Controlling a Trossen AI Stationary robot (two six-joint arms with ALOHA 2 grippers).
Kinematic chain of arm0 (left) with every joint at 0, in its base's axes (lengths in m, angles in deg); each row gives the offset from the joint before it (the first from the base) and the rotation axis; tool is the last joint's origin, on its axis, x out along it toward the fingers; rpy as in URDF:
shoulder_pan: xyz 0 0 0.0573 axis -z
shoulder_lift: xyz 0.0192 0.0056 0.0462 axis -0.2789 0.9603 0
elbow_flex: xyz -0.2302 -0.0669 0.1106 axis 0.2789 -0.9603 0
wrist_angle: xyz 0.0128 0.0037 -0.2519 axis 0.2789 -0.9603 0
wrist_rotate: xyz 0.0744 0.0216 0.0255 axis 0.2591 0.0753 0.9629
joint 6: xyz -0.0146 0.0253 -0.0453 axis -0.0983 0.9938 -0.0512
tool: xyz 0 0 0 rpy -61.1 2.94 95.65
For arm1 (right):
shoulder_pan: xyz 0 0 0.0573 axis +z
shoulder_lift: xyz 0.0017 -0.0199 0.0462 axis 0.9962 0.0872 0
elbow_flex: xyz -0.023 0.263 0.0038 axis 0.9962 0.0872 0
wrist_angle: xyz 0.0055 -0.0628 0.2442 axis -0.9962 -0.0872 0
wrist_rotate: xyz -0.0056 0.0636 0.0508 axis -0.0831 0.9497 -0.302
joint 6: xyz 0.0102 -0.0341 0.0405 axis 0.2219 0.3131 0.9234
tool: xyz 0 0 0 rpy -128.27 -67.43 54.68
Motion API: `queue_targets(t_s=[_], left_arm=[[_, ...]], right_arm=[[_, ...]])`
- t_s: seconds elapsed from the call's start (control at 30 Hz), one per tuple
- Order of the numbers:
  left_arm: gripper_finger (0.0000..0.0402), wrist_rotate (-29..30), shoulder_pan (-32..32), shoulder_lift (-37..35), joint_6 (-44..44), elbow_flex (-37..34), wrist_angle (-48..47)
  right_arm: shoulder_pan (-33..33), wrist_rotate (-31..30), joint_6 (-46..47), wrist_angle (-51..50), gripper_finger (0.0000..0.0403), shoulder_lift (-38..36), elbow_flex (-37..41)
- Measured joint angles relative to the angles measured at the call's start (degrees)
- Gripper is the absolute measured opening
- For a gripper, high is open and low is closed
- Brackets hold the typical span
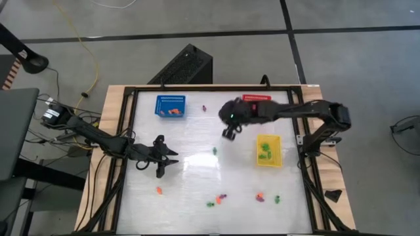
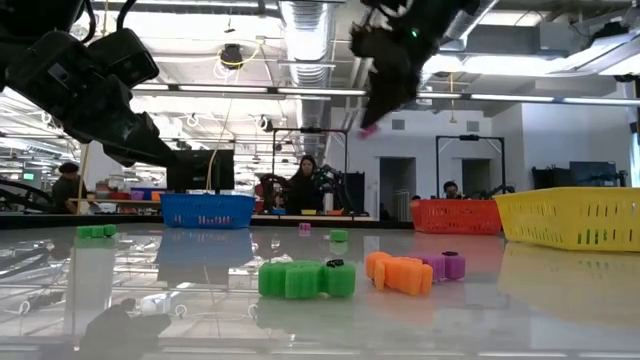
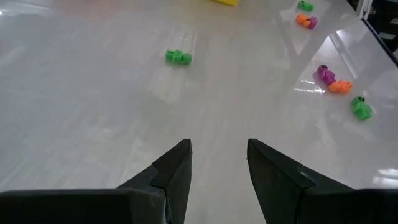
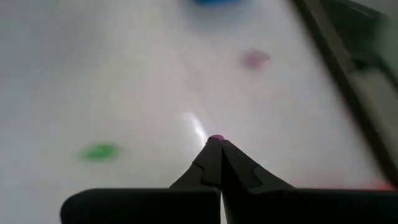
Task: Sort Halloween decoration
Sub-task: Put the purple skeleton toy into the red bin
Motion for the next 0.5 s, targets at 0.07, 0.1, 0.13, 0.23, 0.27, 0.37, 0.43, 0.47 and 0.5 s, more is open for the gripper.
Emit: queue_targets(t_s=[0.07, 0.1, 0.13, 0.23, 0.27, 0.37, 0.43, 0.47, 0.5], left_arm=[[0.0144, -0.02, 0.00, -0.02, -0.06, 0.00, 0.00], [0.0144, -0.02, 0.00, -0.02, -0.06, 0.00, -0.03], [0.0144, -0.02, 0.00, -0.02, -0.06, 0.00, -0.06], [0.0144, -0.02, 0.00, 0.00, -0.23, 0.00, 0.03], [0.0144, -0.04, 0.00, -0.02, -0.46, 0.00, 0.03], [0.0144, -0.14, 0.00, -0.01, -1.06, 0.00, 0.01], [0.0144, -0.15, 0.00, -0.01, -1.50, 0.00, -0.03], [0.0144, -0.15, 0.00, -0.01, -1.57, 0.00, -0.05], [0.0144, -0.15, 0.00, 0.00, -1.57, 0.00, -0.06]], right_arm=[[-3.75, -3.22, -1.02, -3.71, 0.0020, -1.15, 0.88], [-5.77, -4.32, -1.22, -5.31, 0.0020, -1.59, 1.42], [-7.96, -4.72, -1.25, -6.05, 0.0020, -1.99, 2.01], [-14.67, -4.81, -1.45, -5.99, 0.0020, -2.89, 4.71], [-16.96, -4.77, -1.41, -5.84, 0.0020, -2.91, 5.58], [-22.68, -4.54, -1.21, -3.41, 0.0022, -2.31, 8.50], [-25.41, -4.54, -0.48, -2.49, 0.0028, -1.71, 9.96], [-26.46, -4.26, 0.12, -2.59, 0.0033, -1.27, 10.53], [-27.27, -3.70, 0.59, -2.48, 0.0040, -0.77, 10.91]])
